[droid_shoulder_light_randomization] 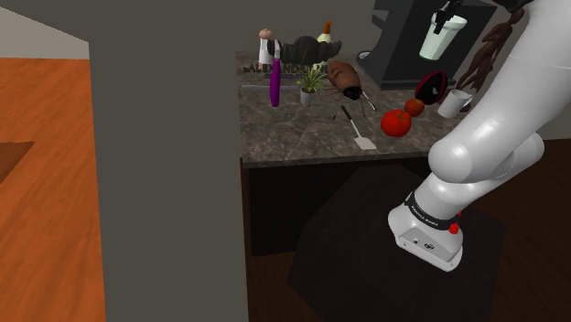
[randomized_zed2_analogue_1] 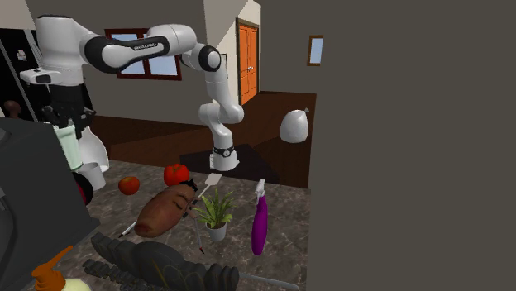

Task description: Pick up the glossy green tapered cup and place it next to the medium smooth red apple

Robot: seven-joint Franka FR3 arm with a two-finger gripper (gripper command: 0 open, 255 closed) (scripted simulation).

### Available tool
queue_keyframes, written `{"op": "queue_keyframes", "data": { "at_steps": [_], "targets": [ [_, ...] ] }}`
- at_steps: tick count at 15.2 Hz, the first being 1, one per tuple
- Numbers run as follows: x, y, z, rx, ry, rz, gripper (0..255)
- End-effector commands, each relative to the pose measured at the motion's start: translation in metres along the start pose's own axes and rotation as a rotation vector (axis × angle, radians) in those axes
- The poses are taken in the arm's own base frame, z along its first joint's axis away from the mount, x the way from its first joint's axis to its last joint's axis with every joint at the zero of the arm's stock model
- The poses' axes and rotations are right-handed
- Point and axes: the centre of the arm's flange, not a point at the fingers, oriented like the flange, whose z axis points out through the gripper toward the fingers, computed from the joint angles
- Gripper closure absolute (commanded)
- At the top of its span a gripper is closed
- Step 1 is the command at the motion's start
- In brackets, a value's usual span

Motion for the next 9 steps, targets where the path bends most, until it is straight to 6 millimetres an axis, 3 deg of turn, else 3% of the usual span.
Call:
{"op": "queue_keyframes", "data": {
  "at_steps": [1,9],
  "targets": [
    [-0.001,-0.001,0.009,-0.001,0.001,0.000,255],
    [-0.001,-0.009,0.051,-0.001,0.001,0.000,255]
  ]
}}
